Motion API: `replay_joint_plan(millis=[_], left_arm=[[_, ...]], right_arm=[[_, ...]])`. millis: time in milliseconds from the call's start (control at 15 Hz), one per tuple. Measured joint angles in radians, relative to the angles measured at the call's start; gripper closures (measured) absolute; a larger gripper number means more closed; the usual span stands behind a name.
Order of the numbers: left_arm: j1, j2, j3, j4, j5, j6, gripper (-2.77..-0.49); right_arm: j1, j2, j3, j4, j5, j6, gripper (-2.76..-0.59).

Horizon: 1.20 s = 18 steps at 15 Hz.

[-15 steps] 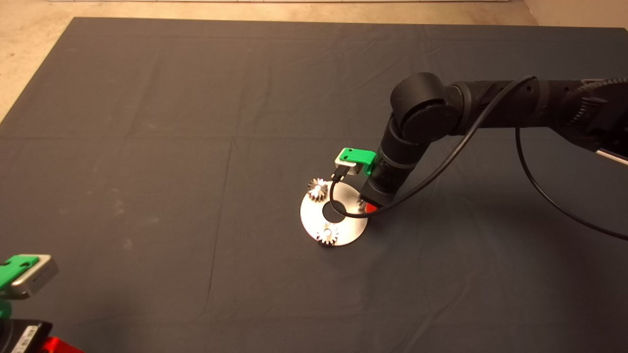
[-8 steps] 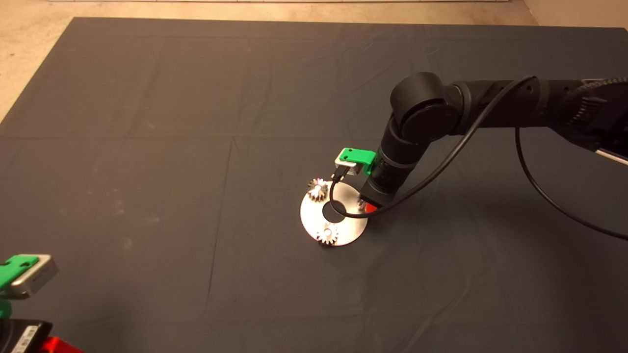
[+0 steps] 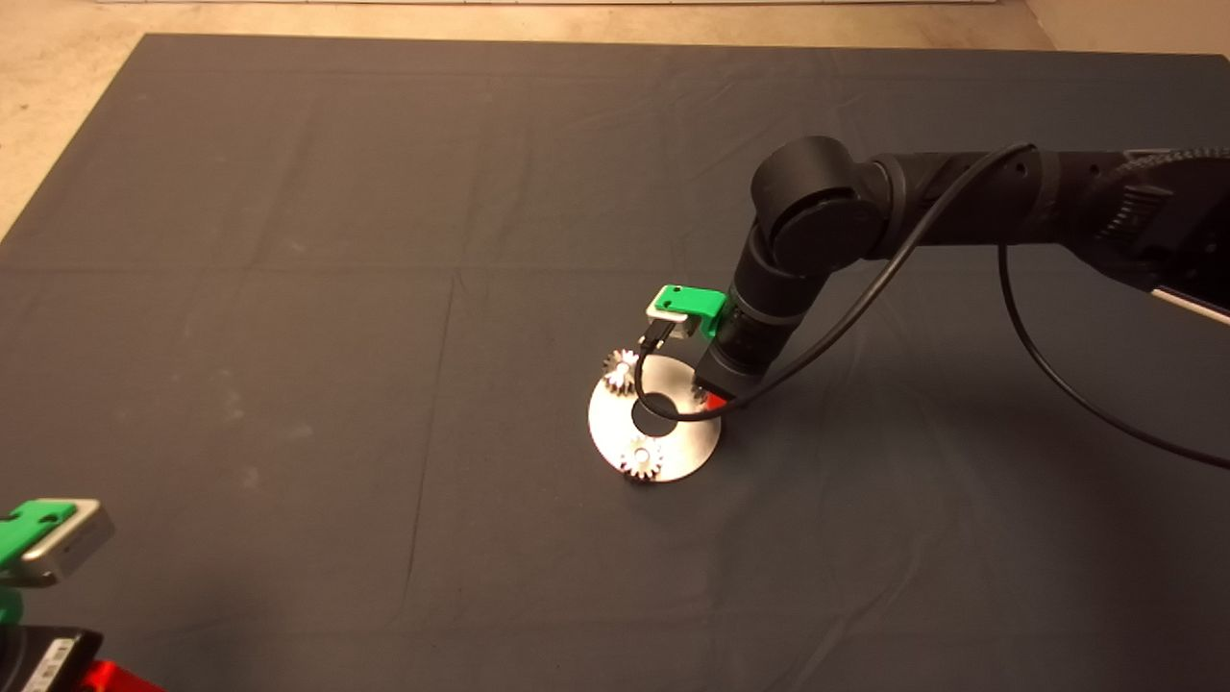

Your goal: Install three planetary gears onto the carrier pins

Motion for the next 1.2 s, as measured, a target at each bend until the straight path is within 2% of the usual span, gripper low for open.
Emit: replay_joint_plan(millis=[733, 933, 1200], left_arm=[[0.0, -0.003, 0.0, 0.0, 0.0, 0.0, -2.33], [0.0, -0.011, 0.0, 0.0, 0.0, 0.004, -2.33], [0.0, -0.02, 0.0, 0.0, 0.0, 0.012, -2.33]], right_arm=[[0.0, 0.025, -0.005, 0.0, -0.004, -0.008, -1.01], [0.0, 0.033, -0.005, 0.0, 0.001, -0.011, -1.01], [-0.001, 0.032, -0.005, 0.0, -0.003, -0.011, -1.01]])
